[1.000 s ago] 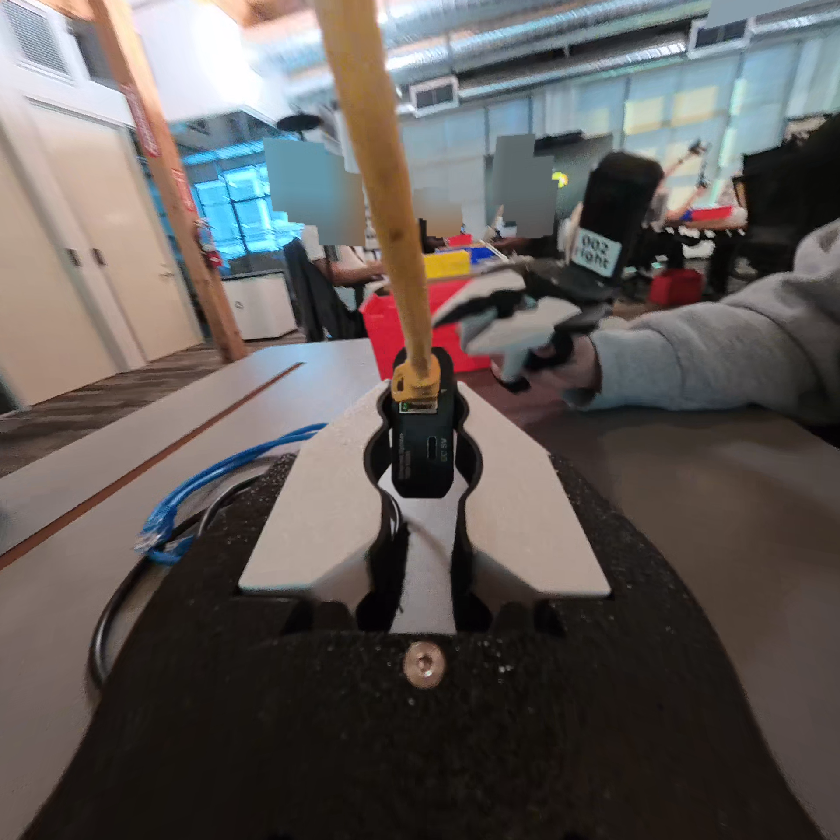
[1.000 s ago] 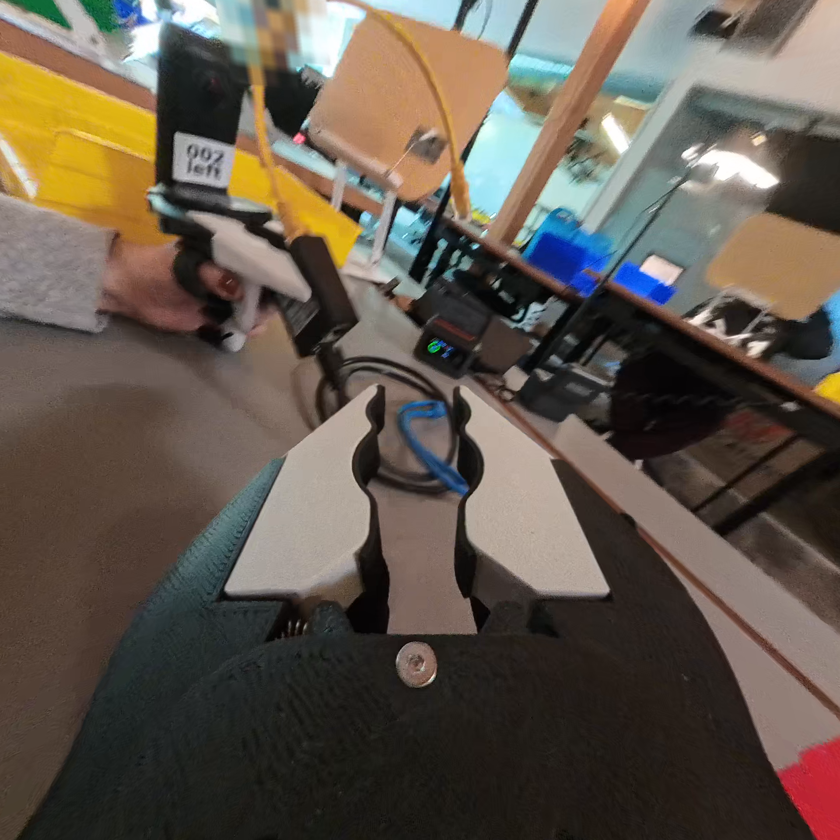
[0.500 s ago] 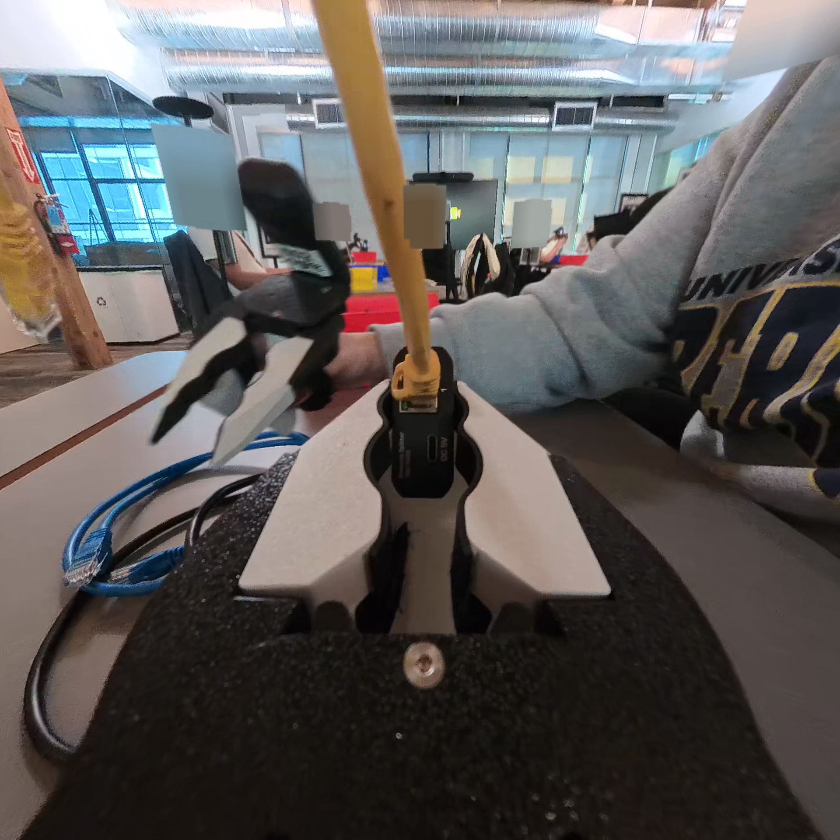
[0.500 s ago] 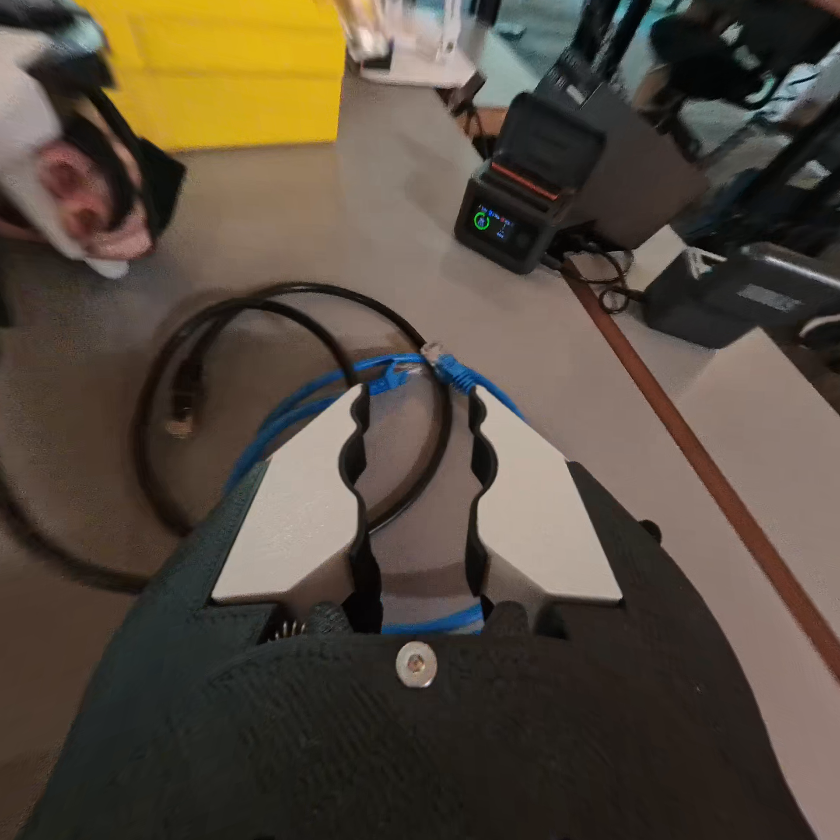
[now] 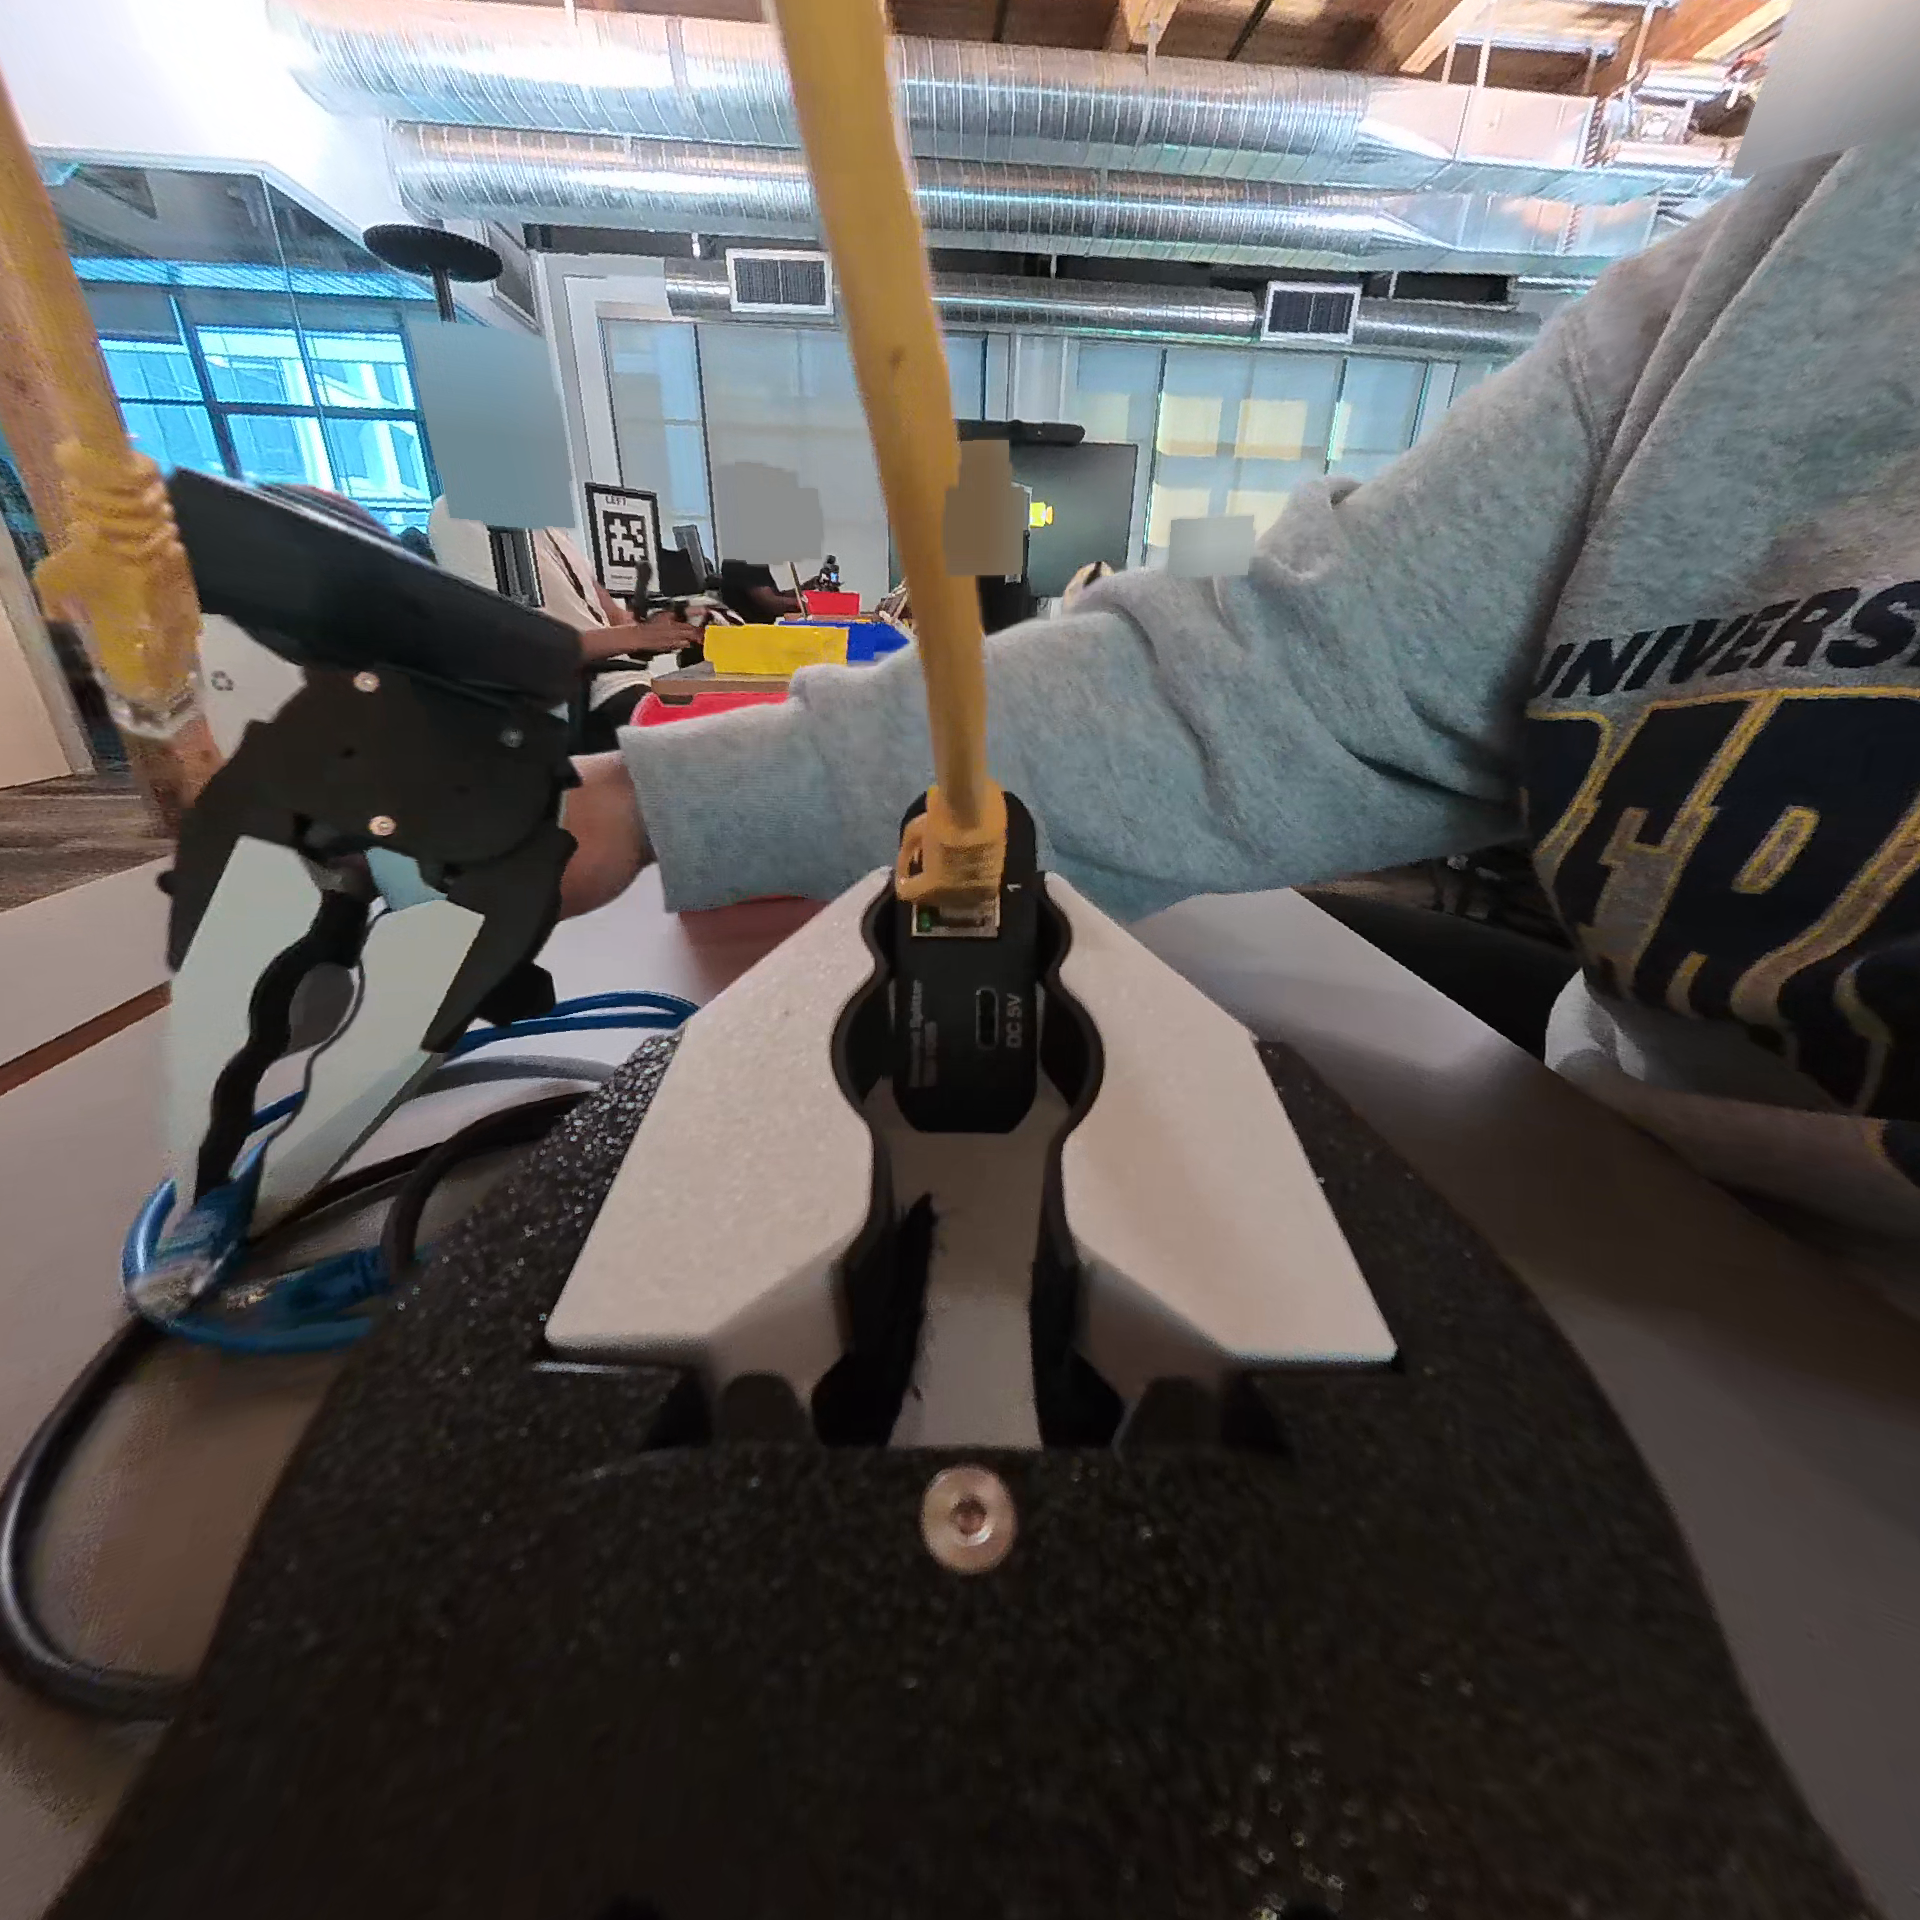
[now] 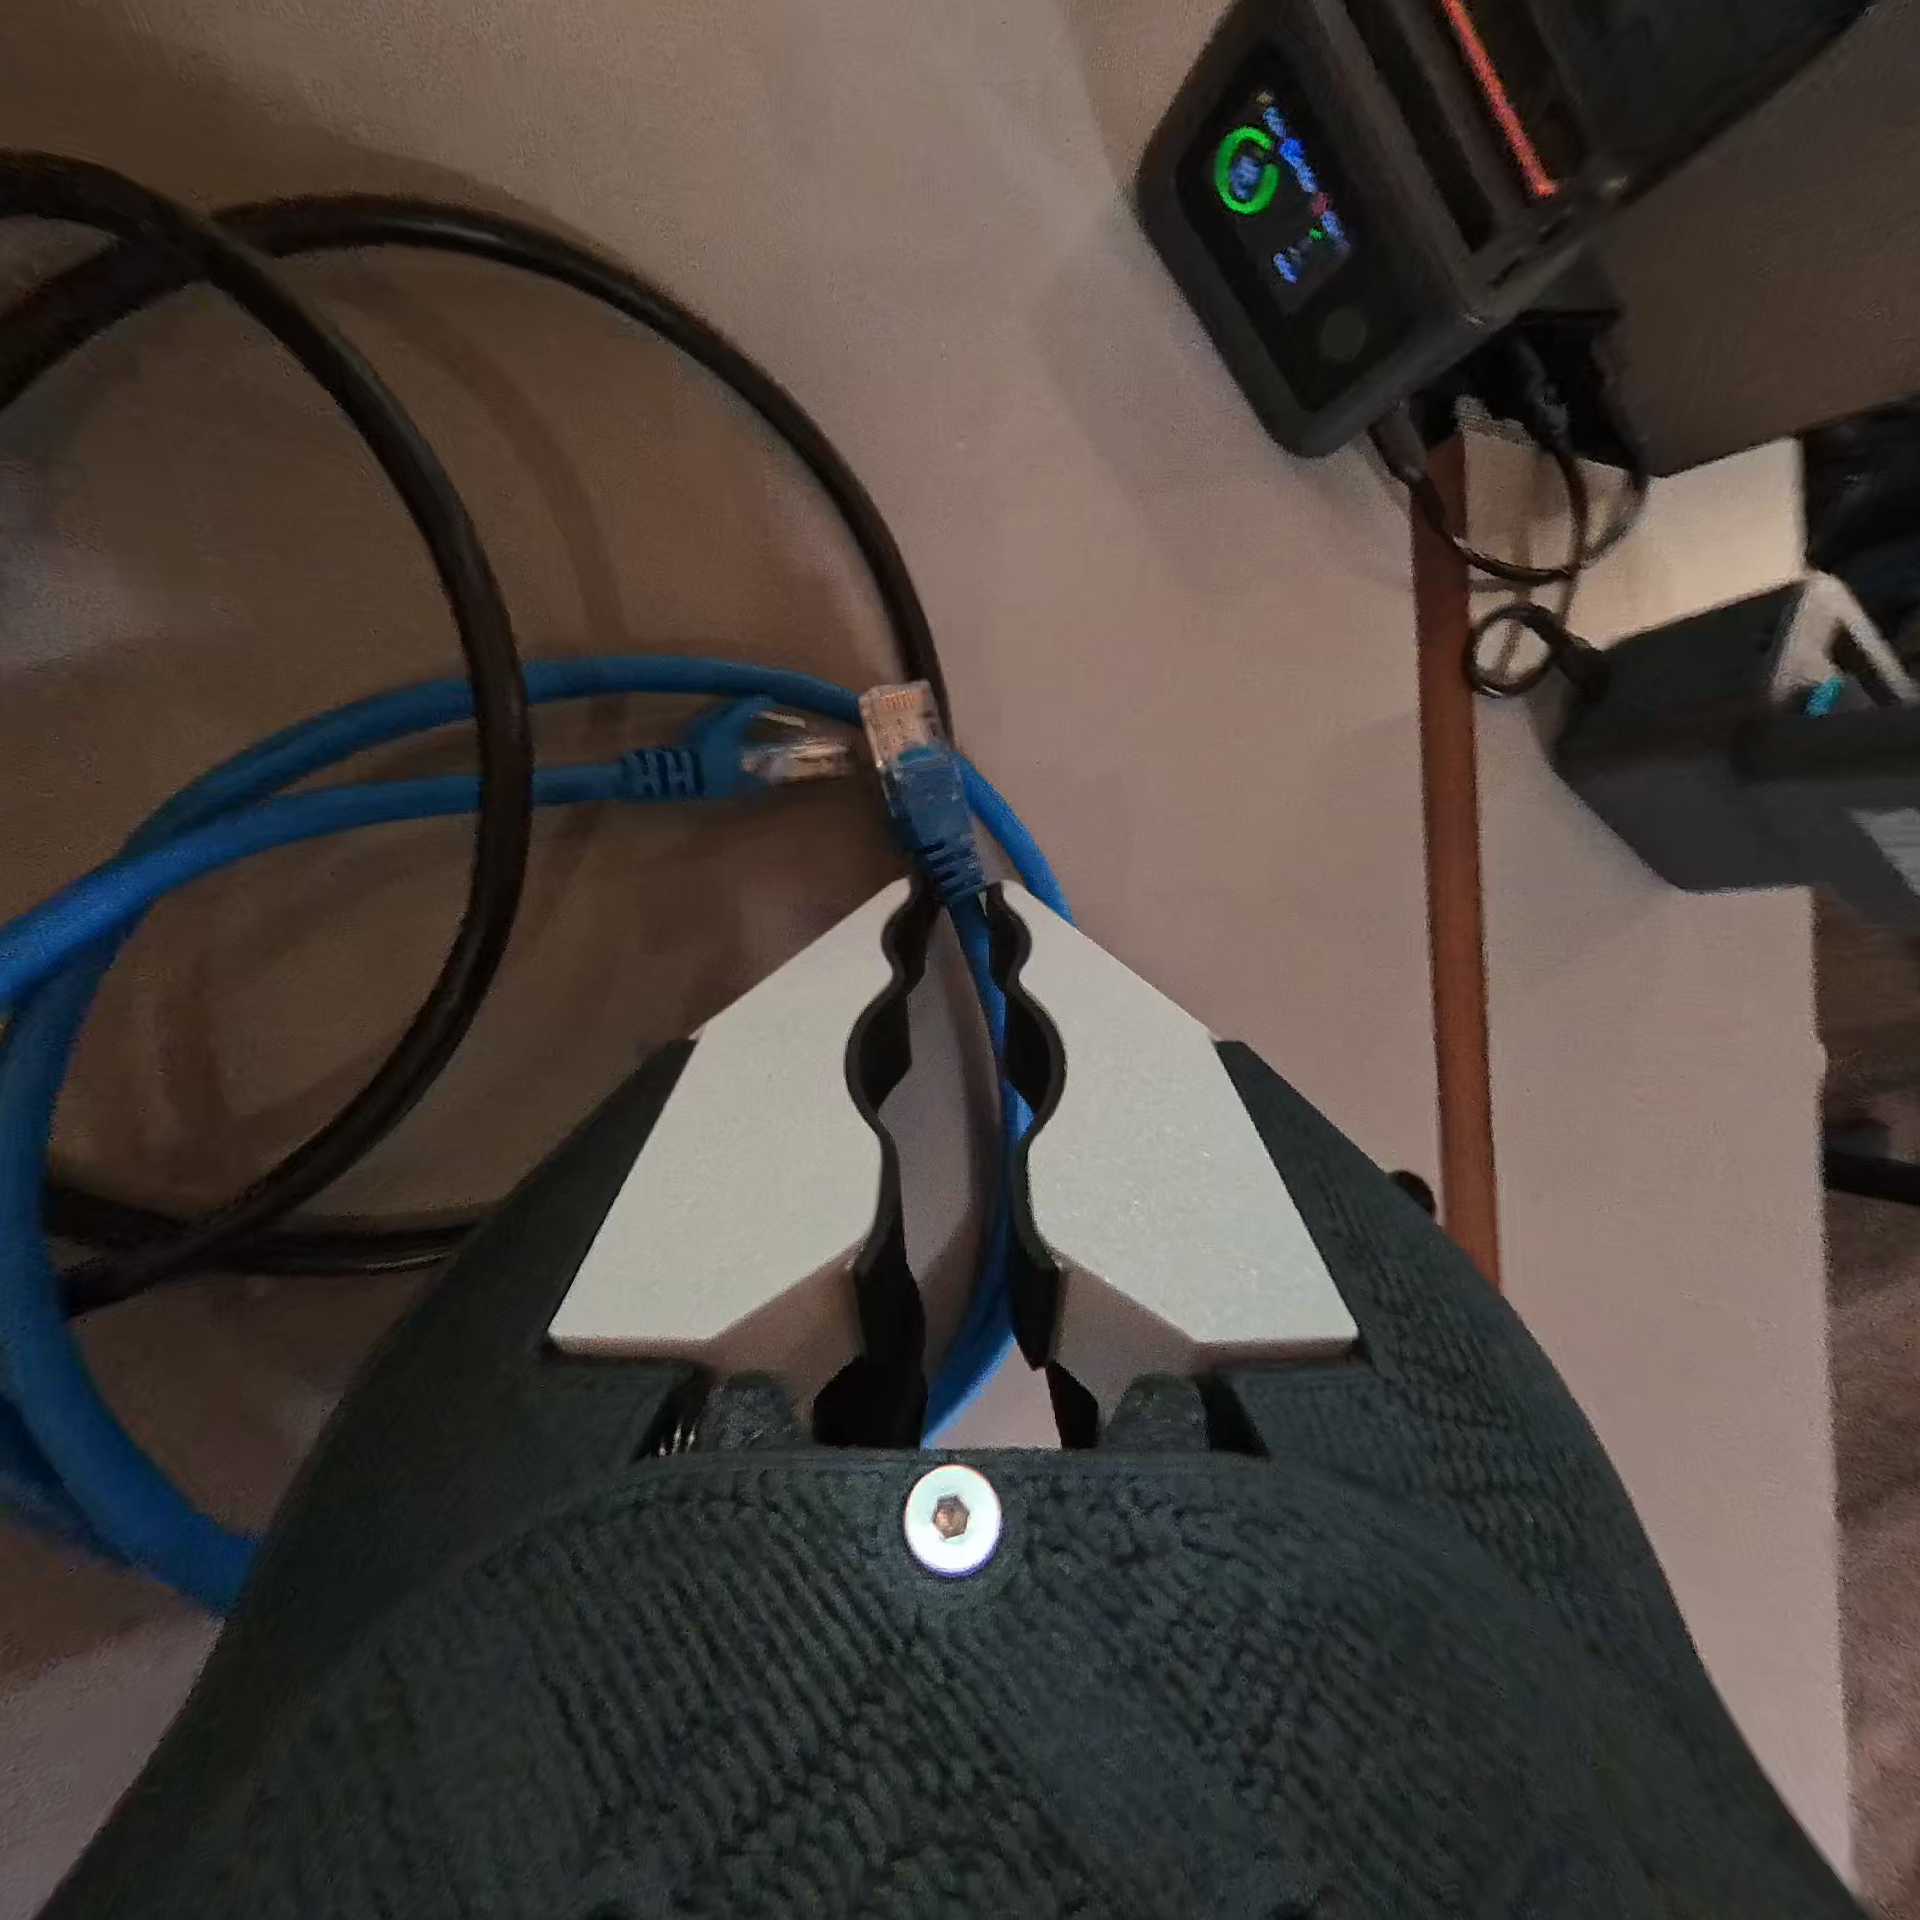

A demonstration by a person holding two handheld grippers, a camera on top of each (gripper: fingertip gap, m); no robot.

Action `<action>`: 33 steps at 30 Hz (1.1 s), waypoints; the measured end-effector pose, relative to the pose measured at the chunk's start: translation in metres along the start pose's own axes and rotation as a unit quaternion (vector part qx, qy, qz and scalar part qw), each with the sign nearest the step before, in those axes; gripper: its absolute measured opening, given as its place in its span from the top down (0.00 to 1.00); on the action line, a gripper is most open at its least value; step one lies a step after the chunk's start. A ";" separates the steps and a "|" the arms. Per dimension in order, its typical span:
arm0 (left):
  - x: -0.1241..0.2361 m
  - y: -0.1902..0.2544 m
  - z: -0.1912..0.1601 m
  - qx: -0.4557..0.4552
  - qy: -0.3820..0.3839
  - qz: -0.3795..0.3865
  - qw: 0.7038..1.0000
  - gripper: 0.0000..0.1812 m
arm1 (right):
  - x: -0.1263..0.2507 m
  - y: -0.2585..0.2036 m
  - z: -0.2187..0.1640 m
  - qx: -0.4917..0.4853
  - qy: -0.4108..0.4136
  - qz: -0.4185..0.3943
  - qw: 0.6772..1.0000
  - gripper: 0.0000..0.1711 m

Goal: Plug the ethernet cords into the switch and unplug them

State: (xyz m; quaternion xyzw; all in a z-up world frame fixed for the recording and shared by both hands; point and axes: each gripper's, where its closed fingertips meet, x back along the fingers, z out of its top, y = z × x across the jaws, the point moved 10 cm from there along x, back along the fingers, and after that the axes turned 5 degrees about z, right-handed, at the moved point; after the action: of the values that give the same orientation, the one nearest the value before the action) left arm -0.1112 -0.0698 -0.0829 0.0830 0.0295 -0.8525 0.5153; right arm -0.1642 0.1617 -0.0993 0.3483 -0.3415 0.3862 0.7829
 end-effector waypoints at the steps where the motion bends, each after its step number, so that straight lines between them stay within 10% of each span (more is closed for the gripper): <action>1: 0.001 0.000 0.000 0.001 0.004 0.002 1.000 0.89 | 0.003 0.000 -0.002 -0.002 -0.003 -0.025 1.000 0.95; 14: 0.002 -0.021 0.003 0.163 0.135 0.078 0.974 0.89 | 0.108 -0.101 0.006 0.107 -0.021 -0.483 0.869 0.96; 23: -0.001 -0.023 0.001 0.207 0.173 0.089 0.959 0.89 | 0.113 -0.151 -0.001 0.113 -0.115 -0.535 0.830 0.96; 33: 0.024 -0.029 0.006 0.111 0.132 0.280 0.944 0.89 | 0.125 -0.148 -0.033 0.100 -0.128 -0.549 0.820 0.96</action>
State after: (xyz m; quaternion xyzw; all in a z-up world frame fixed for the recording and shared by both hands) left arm -0.1482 -0.0782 -0.0817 0.2567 -0.0220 -0.6530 0.7122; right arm 0.0278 0.1663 -0.0572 0.6006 -0.1500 -0.1240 0.7755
